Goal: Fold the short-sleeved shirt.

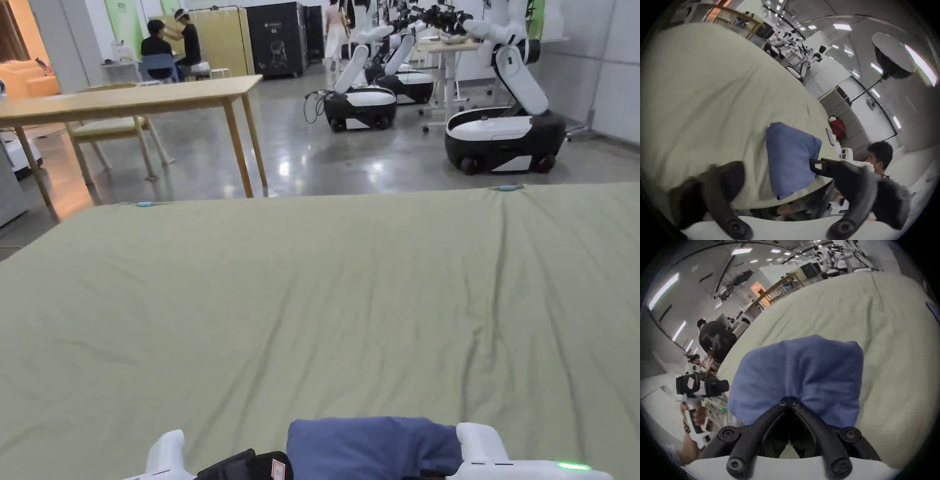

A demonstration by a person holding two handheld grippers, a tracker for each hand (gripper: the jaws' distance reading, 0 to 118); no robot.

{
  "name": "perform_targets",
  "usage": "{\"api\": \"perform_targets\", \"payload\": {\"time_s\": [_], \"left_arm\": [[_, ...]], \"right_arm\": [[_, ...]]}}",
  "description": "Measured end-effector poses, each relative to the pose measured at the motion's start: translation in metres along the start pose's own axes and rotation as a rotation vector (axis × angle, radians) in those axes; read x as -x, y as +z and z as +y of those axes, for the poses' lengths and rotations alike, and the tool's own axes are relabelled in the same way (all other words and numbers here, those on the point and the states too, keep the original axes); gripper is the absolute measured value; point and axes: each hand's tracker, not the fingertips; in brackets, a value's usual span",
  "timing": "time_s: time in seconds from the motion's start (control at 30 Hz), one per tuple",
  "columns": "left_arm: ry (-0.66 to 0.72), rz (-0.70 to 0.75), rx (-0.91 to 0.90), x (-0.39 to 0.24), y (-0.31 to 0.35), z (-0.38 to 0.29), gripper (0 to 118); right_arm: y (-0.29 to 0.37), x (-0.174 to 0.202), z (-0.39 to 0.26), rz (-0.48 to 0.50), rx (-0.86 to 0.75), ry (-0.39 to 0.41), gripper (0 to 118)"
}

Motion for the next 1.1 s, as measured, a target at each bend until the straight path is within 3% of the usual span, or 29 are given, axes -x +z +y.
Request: {"api": "perform_targets", "payload": {"time_s": [0.1, 0.17, 0.27, 0.3, 0.37, 0.4, 0.47, 0.5, 0.57, 0.7, 0.83, 1.0, 1.1], "left_arm": [[0.102, -0.003, 0.025, 0.022, -0.034, 0.007, 116], [0.094, 0.006, 0.025, 0.031, -0.054, 0.007, 116], [0.108, -0.182, 0.072, 0.022, -0.070, 0.012, 113], [0.134, -0.236, 0.119, 0.019, -0.077, 0.010, 106], [0.114, -0.240, 0.159, 0.011, -0.096, 0.002, 101], [0.061, -0.176, 0.150, 0.006, -0.102, -0.001, 88], [-0.046, -0.100, 0.128, 0.004, -0.102, -0.001, 40], [-0.046, -0.010, 0.078, 0.008, -0.098, 0.002, 34], [0.024, -0.122, 0.136, 0.019, -0.095, 0.007, 33], [-0.074, -0.126, 0.164, 0.028, -0.076, 0.030, 31], [-0.171, -0.064, 0.149, 0.070, -0.014, 0.087, 31], [-0.248, 0.128, 0.135, 0.155, 0.101, 0.178, 31], [-0.295, 0.379, 0.150, 0.184, 0.160, 0.226, 31]], "right_arm": [[-0.002, 0.003, -0.001, -0.011, -0.005, 0.021, 1], [-0.002, 0.007, -0.002, -0.028, -0.006, 0.052, 1], [-0.003, 0.009, -0.002, -0.038, -0.005, 0.068, 1], [-0.003, 0.009, -0.002, -0.040, -0.004, 0.069, 1], [-0.003, 0.009, -0.001, -0.041, -0.003, 0.074, 1], [-0.003, 0.009, -0.001, -0.041, -0.004, 0.077, 1], [-0.003, 0.008, -0.002, -0.041, -0.012, 0.073, 1], [-0.002, 0.008, -0.003, -0.040, -0.019, 0.056, 1], [-0.003, 0.009, -0.003, -0.024, -0.023, 0.041, 1], [0.006, 0.033, 0.000, 0.003, -0.026, 0.096, 1], [0.016, 0.057, 0.003, -0.001, -0.024, 0.151, 1], [0.031, 0.065, -0.001, -0.002, -0.060, 0.145, 1], [0.036, 0.066, -0.004, -0.038, -0.057, 0.141, 1]]}}
